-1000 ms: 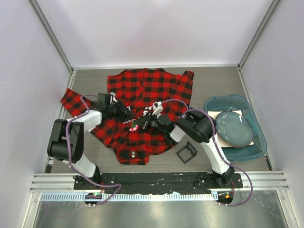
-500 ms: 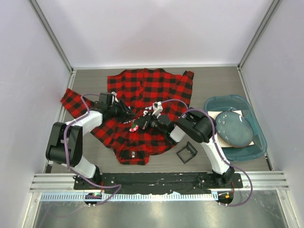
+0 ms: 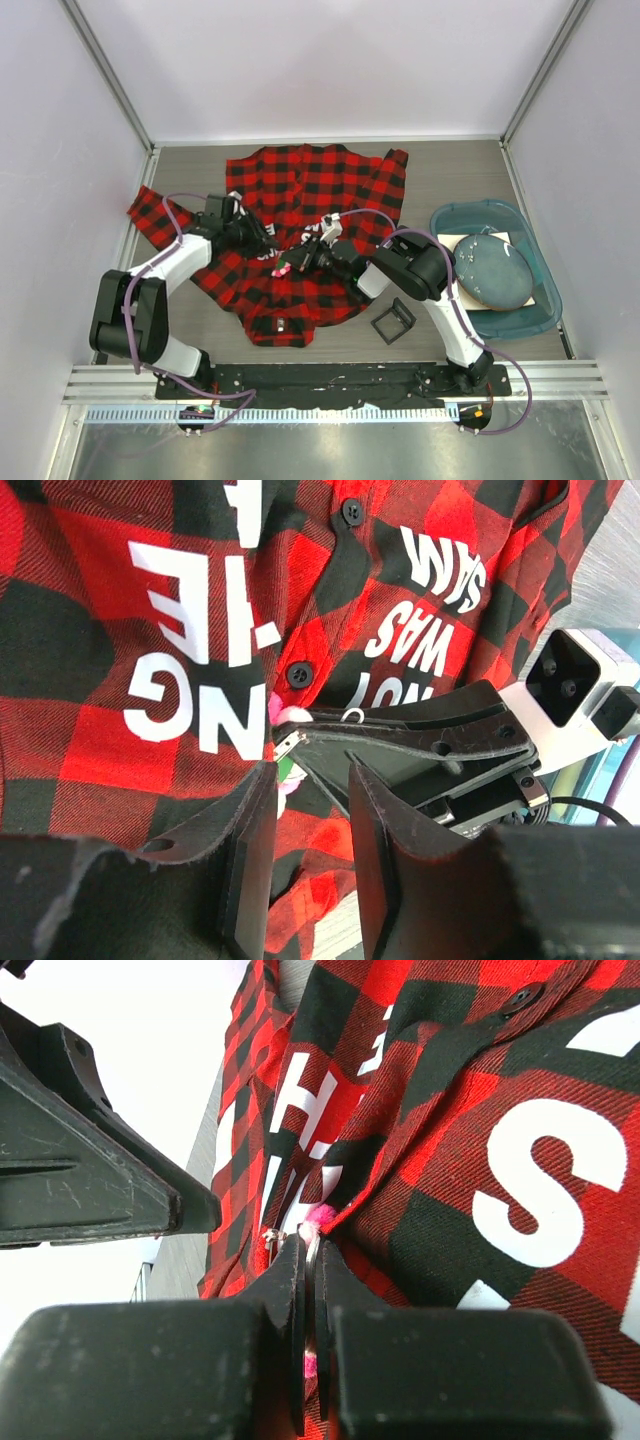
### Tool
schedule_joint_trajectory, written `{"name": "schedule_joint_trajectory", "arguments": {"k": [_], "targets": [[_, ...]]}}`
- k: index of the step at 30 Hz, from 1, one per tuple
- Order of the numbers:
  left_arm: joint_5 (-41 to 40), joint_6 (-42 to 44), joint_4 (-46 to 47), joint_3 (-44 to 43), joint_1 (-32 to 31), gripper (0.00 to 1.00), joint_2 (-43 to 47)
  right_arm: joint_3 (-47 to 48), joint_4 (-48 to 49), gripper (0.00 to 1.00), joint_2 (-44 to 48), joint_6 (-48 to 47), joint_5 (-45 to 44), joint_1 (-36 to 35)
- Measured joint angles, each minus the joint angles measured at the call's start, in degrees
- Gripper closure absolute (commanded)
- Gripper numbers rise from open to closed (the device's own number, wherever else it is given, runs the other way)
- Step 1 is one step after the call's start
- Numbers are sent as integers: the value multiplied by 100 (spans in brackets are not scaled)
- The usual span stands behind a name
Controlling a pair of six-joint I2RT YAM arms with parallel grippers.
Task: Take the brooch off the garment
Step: Open the brooch over the flattened clothing.
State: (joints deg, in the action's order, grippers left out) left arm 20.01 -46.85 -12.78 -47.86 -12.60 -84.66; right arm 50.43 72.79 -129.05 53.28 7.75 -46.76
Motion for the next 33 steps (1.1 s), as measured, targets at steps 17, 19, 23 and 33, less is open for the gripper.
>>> {"name": "schedule_joint_trajectory", "arguments": {"k": [17, 19, 23, 33], "targets": [[-219, 59, 4, -195, -304, 64, -350, 79, -133, 99, 0, 2, 48, 0], [-238, 59, 7, -203, -304, 63, -382, 79, -131, 99, 0, 2, 48, 0], [-245, 57, 26, -260, -306, 61, -463, 79, -131, 99, 0, 2, 48, 0], [-243, 35, 103, -295, -339, 61, -570, 79, -131, 99, 0, 2, 50, 0]]}}
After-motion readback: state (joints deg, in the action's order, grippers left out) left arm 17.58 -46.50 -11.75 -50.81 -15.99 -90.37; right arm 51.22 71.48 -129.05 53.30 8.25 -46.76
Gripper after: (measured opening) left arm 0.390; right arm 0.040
